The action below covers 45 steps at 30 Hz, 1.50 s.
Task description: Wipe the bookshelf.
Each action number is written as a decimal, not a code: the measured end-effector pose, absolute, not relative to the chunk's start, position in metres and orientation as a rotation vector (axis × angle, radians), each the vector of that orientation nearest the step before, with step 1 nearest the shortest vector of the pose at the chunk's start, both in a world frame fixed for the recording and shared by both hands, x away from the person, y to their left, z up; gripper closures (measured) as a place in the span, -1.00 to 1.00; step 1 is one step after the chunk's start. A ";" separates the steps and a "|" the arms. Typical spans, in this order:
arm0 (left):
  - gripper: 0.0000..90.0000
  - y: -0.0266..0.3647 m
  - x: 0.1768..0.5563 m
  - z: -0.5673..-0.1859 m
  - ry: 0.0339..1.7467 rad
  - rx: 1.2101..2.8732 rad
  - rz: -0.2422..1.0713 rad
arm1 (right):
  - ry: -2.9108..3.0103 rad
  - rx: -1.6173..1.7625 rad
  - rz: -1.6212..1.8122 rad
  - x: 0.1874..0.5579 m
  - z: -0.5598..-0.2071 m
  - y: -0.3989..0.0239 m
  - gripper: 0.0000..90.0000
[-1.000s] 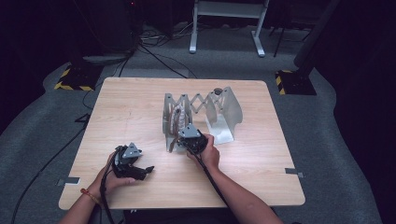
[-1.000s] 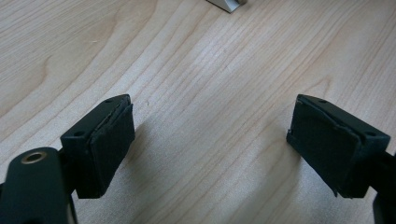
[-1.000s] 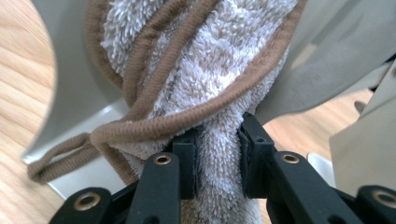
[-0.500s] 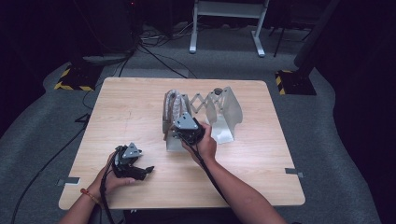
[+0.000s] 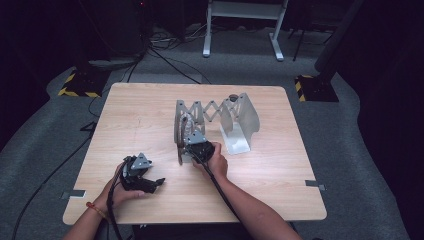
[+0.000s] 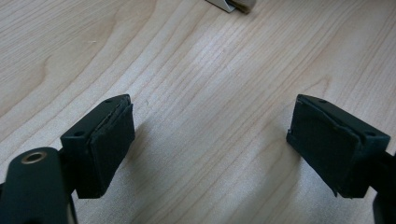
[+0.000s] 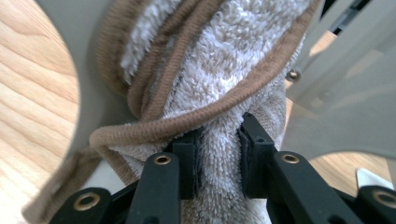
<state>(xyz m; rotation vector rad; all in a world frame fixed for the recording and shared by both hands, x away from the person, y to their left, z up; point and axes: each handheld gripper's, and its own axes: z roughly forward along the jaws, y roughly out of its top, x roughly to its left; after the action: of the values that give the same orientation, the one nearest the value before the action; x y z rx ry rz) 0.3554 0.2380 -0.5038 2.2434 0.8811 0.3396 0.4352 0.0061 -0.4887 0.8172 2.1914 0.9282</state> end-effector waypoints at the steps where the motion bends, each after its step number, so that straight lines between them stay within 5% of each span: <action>1: -0.67 0.238 0.355 -0.504 0.886 2.239 0.334 | 2.194 0.809 0.937 0.435 -0.487 0.007 0.61; 16: -0.67 0.238 0.355 -0.504 0.884 2.240 0.333 | 2.036 0.807 1.112 0.435 -0.434 -0.001 0.61; 33: -0.67 0.238 0.355 -0.504 0.886 2.239 0.333 | 2.219 0.818 0.971 0.434 -0.488 0.006 0.60; 45: -0.67 0.238 0.355 -0.504 0.882 2.241 0.332 | 2.018 0.786 1.117 0.429 -0.424 -0.008 0.60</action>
<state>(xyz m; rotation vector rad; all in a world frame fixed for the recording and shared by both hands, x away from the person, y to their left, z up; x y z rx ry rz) 0.3552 0.2380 -0.5040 2.2406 0.8821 0.3317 0.4285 -0.0079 -0.4240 0.7855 2.0178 1.1167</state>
